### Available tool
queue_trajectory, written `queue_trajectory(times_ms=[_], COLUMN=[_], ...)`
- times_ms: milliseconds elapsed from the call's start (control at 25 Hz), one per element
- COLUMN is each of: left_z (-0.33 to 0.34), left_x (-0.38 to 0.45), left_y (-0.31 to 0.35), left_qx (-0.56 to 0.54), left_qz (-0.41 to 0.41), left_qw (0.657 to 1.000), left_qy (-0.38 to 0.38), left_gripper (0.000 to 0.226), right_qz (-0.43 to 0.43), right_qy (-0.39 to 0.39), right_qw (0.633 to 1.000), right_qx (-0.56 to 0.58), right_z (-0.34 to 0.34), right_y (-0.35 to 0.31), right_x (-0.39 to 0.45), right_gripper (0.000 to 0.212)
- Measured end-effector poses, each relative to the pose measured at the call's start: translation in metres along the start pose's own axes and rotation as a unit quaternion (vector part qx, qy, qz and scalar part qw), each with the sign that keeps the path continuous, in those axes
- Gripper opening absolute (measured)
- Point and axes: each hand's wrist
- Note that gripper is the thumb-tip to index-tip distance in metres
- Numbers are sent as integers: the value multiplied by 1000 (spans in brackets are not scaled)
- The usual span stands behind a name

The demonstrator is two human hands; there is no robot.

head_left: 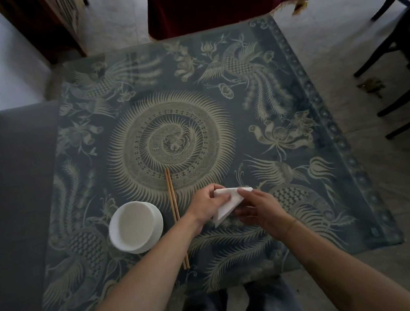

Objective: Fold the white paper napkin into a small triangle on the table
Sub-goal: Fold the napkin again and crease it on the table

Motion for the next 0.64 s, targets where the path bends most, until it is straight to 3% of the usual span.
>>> queue_trajectory(times_ms=[160, 320, 400, 520, 640], left_z=[5, -1, -1, 1, 2], left_x=[-3, -10, -16, -27, -38], left_y=[-16, -42, -50, -61, -76], left_qx=[-7, 189, 279, 398, 414], left_qz=[-35, 76, 152, 270, 398], left_qw=[999, 978, 947, 871, 811], left_qy=[32, 48, 52, 103, 111], left_gripper=[26, 51, 54, 46, 44], right_qz=[-49, -162, -254, -406, -520], right_qy=[89, 139, 159, 186, 117], right_qw=[994, 954, 889, 733, 608], right_qx=[-26, -211, -347, -513, -589], right_z=[5, -3, -10, -16, -18], right_y=[17, 28, 31, 40, 54], right_x=[8, 15, 12, 6, -3], right_gripper=[13, 3, 8, 31, 52])
Point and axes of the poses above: each hand's wrist, its own x-axis towards the middle knuckle, its own z-axis out of the palm, y = z × x, and after that the axes turned 15 degrees about y, right-handed
